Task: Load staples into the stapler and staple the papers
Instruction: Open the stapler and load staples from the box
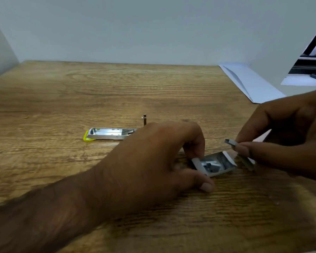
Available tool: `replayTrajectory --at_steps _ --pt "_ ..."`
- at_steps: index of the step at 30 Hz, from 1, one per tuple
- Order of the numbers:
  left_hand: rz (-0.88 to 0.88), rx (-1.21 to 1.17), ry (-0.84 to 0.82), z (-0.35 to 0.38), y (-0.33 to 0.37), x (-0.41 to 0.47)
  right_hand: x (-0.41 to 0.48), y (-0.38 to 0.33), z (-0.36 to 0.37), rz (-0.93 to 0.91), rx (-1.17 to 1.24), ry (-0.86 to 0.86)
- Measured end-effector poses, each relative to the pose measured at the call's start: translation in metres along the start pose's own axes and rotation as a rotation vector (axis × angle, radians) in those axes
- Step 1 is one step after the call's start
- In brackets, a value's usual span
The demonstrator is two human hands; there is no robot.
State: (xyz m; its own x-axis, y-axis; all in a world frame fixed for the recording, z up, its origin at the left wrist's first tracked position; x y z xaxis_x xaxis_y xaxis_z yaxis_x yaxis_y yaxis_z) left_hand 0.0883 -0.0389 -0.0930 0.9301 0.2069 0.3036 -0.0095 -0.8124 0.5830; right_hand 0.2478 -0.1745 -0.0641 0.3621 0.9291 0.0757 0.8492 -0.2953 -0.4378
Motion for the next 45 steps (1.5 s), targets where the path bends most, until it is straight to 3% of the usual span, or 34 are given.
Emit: replayTrajectory --at_steps 2,5,9,14,18,28,37,42,45 --pt "0.061 -0.006 0.034 -0.01 0.005 -0.001 -0.003 0.01 0.0 0.0 0.027 -0.016" --pt "0.162 -0.06 0.213 -0.042 0.011 -0.006 0.005 0.004 -0.002 -0.047 0.064 -0.028" --pt "0.143 -0.005 0.395 -0.098 -0.017 -0.01 0.04 -0.035 0.014 -0.082 0.127 -0.061" --pt "-0.106 0.029 0.071 -0.097 -0.067 -0.014 0.081 -0.067 0.038 -0.149 0.14 -0.107" --pt "-0.167 0.176 -0.077 -0.068 -0.075 -0.011 0.099 -0.077 0.054 -0.132 0.06 -0.168" --pt "-0.166 0.159 -0.008 -0.057 -0.072 -0.006 0.1 -0.077 0.056 -0.155 0.167 -0.175" --pt "-0.182 0.118 0.004 -0.057 -0.074 -0.006 0.083 -0.092 0.06 -0.31 -0.24 -0.084" --pt "-0.195 0.128 -0.004 -0.057 -0.076 -0.006 0.075 -0.087 0.047 -0.339 -0.13 -0.105" --pt "-0.195 0.127 0.002 -0.057 -0.077 -0.007 0.076 -0.084 0.055 -0.359 -0.21 -0.19"
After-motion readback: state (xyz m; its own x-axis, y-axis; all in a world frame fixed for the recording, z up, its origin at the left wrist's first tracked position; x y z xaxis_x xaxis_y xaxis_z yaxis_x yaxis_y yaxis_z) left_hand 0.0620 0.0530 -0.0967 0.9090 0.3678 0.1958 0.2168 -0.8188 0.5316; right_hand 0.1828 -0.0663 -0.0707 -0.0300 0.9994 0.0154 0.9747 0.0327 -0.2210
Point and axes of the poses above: each hand's wrist, its own x-axis towards the middle knuckle, its own z-axis out of the palm, y = z × x, the point moved 6 cm from there along x, towards the middle knuckle, and after that the axes turned 2 degrees about -x, right-handed, at the moved point
